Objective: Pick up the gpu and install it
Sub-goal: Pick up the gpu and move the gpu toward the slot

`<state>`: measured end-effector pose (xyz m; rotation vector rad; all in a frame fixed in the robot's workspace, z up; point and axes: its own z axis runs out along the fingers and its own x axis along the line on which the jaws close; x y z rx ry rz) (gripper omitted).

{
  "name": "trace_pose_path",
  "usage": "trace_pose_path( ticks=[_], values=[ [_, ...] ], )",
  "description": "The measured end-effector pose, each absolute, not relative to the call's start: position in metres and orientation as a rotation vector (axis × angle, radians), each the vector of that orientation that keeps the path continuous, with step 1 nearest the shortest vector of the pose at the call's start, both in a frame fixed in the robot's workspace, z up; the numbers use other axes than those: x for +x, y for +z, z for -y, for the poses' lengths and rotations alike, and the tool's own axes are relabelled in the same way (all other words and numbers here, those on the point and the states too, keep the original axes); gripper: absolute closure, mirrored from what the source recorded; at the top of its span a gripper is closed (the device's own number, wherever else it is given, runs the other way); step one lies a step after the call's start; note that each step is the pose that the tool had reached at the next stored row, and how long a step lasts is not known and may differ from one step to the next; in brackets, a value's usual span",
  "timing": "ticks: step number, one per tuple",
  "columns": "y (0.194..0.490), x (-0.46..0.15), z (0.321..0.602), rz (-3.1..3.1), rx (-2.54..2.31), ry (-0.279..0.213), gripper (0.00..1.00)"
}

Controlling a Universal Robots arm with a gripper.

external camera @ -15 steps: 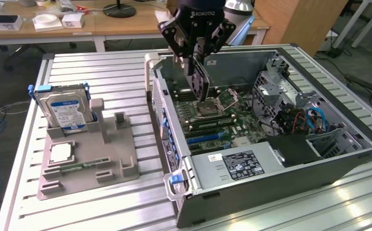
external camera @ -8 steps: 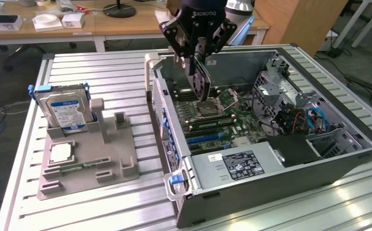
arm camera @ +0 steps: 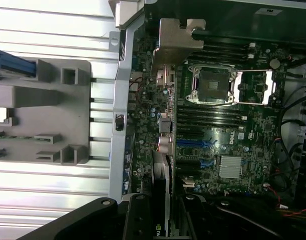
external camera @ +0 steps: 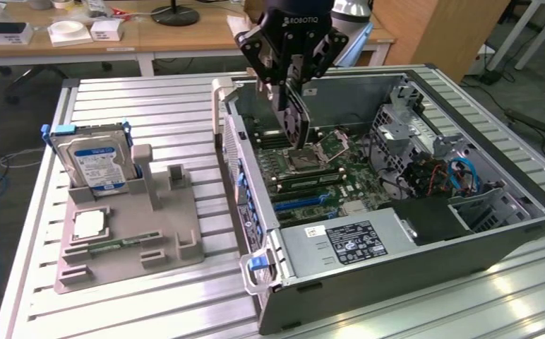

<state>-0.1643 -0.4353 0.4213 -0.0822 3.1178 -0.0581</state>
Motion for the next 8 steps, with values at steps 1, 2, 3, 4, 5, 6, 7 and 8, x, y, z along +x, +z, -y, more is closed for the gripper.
trace_pose_path(
  ticks=[1, 2, 3, 4, 5, 6, 7, 8],
  values=[
    [0.4214, -0.1641, 0.4352, -3.118, -0.082, -0.058, 0.73],
    [0.4213, -0.1638, 0.4352, -3.118, -0.082, -0.058, 0.73],
    [0.4213, -0.1637, 0.4353, -3.118, -0.082, -0.058, 0.73],
    [0.4213, -0.1634, 0.4352, -3.118, -0.082, -0.058, 0.73],
    [0.4213, -0.1630, 0.4352, -3.118, -0.082, -0.058, 0.73],
    [0.4213, -0.1623, 0.4352, -3.118, -0.082, -0.058, 0.73],
    [0.4213, -0.1616, 0.4352, -3.118, -0.082, -0.058, 0.73],
    [0.4213, -0.1609, 0.4352, -3.118, -0.082, -0.058, 0.73]
  ],
)
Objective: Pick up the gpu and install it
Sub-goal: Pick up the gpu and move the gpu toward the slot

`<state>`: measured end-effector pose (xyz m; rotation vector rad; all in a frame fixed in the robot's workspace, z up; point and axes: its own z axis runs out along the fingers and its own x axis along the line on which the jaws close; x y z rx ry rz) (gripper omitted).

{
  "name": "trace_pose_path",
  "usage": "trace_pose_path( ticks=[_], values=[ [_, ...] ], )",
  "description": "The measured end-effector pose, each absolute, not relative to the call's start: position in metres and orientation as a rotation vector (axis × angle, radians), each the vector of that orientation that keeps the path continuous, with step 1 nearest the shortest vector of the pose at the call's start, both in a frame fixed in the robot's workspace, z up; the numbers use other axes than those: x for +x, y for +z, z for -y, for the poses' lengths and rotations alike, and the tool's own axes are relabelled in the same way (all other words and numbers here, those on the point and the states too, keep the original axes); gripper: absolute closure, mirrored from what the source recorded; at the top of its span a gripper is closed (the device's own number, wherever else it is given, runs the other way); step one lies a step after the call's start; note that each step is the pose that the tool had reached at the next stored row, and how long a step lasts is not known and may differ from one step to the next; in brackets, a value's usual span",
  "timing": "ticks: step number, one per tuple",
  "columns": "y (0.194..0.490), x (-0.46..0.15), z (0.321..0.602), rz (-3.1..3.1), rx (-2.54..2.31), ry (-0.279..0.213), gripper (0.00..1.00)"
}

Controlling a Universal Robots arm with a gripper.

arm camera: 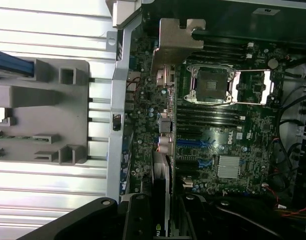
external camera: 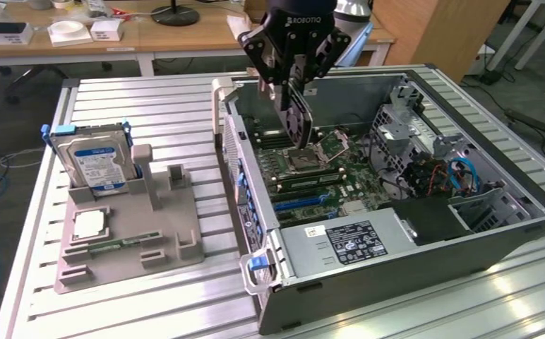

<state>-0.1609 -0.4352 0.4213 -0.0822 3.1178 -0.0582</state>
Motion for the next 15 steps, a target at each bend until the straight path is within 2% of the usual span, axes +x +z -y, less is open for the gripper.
trace_pose_path(
  ticks=[15],
  values=[
    [0.4209, -0.1522, 0.4352, -3.118, -0.082, -0.058, 0.73]
  ],
)
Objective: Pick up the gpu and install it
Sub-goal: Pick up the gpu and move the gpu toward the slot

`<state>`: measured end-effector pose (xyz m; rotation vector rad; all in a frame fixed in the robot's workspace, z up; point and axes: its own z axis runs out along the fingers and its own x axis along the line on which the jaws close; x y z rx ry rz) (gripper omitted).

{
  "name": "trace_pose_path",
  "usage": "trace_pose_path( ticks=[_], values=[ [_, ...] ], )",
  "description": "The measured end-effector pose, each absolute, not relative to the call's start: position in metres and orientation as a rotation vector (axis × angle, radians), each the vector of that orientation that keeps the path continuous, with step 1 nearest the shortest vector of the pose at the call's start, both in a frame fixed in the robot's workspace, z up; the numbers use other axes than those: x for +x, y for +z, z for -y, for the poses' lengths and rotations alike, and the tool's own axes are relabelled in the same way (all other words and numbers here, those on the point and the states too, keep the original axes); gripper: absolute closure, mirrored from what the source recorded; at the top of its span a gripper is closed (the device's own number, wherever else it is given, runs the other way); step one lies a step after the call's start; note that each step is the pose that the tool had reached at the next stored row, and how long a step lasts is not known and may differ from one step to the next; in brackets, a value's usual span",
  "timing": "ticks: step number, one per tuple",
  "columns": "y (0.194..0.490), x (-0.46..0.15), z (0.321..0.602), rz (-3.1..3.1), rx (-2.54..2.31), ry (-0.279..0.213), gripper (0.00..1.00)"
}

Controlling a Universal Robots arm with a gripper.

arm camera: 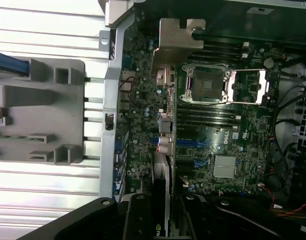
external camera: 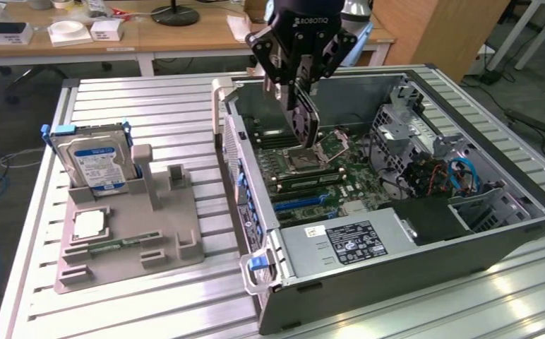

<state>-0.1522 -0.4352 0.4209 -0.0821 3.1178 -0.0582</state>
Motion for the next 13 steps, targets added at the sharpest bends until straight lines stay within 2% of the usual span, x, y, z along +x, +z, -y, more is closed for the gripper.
trace_pose_path(
  ticks=[13],
  values=[
    [0.4206, -0.1412, 0.4352, -3.118, -0.082, -0.058, 0.73]
  ],
)
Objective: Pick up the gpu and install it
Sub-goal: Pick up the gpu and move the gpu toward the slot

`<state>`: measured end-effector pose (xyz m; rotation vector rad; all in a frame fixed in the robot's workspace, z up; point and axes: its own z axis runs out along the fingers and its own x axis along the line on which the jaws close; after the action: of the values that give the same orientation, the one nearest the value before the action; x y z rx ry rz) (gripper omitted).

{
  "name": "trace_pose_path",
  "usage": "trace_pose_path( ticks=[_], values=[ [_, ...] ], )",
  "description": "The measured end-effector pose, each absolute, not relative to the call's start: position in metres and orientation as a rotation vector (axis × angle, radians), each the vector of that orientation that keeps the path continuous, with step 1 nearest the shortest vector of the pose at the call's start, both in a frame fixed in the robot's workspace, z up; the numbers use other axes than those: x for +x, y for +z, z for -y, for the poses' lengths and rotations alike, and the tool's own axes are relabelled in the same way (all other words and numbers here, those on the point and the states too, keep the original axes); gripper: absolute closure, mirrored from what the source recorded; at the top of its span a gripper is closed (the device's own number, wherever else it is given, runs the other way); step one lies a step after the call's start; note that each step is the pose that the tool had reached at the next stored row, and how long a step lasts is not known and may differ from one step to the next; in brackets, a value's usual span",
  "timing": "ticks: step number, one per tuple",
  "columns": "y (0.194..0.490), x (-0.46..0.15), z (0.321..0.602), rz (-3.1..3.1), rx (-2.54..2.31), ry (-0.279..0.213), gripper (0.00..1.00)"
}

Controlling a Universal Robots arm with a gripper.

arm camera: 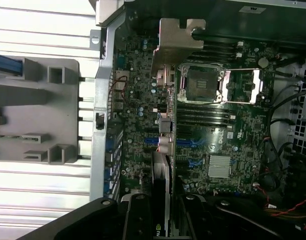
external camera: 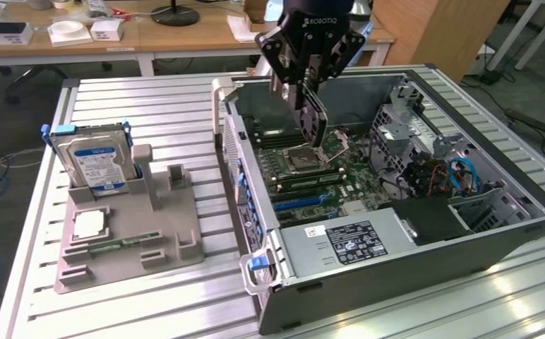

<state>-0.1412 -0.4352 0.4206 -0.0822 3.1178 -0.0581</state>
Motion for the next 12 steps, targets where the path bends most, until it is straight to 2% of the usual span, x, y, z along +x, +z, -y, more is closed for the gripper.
trace_pose_path(
  ticks=[12],
  values=[
    [0.4202, -0.1334, 0.4352, -3.118, -0.082, -0.058, 0.73]
  ],
)
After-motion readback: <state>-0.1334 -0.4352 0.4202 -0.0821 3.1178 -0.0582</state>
